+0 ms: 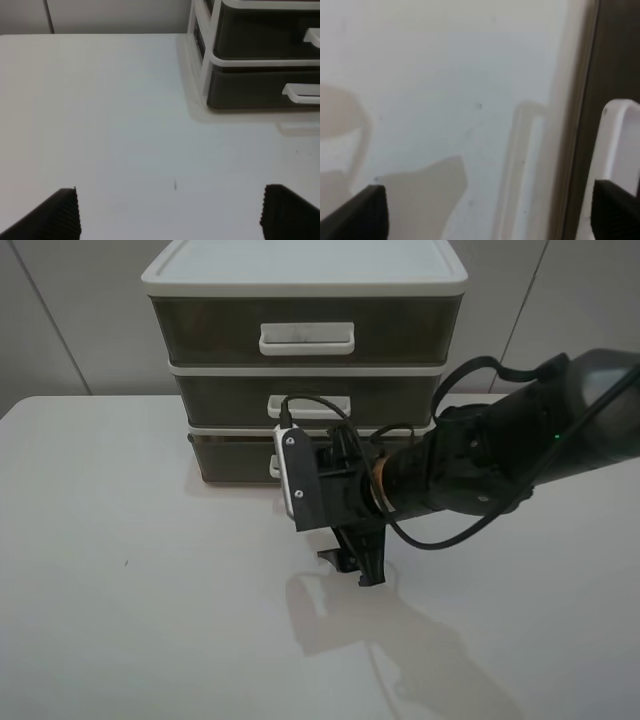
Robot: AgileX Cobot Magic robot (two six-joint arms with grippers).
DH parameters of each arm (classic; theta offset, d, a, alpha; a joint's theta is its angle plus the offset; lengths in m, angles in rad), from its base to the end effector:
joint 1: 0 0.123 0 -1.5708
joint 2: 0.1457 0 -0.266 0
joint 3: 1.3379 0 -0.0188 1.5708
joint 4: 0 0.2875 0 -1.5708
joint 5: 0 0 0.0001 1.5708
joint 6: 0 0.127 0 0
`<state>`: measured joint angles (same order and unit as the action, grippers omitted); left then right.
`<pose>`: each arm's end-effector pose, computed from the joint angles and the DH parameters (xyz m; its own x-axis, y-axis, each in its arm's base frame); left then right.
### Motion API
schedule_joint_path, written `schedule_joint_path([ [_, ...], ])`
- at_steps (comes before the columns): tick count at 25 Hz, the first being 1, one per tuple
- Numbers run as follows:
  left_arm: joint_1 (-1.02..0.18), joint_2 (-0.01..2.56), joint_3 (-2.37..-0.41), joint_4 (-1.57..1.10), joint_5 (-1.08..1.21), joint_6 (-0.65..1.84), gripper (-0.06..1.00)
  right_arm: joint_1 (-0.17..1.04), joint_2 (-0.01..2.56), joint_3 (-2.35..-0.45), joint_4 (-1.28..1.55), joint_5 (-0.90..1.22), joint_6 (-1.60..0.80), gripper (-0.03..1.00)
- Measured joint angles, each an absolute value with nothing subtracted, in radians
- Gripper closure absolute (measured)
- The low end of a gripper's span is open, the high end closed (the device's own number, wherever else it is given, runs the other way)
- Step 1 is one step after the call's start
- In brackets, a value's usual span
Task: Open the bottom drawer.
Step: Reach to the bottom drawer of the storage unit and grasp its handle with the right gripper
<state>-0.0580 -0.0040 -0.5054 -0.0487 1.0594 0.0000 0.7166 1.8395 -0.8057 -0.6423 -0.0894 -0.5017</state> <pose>0.0770 -0.0099 0.2810 -0.4474 0.0021 -0.8943 0.0852 0.9955 -0.0403 0.2758 0.2492 0.0468 0.3795 -0.8739 -0.3038 -0.8098 -0.1549 -0.5660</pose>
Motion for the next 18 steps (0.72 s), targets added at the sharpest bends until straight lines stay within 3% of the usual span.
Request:
schedule_joint_path([
  [6,-0.058,-0.004,-0.505,-0.049,1.059,0.000,0.20,0.717,1.902,-0.807,-0.566,-0.200,-0.576,0.17],
  [18,-0.058,-0.004,-0.505,-0.049,1.059,0.000,0.20,0.717,1.970,-0.807,0.016,-0.385,-1.079,0.17],
])
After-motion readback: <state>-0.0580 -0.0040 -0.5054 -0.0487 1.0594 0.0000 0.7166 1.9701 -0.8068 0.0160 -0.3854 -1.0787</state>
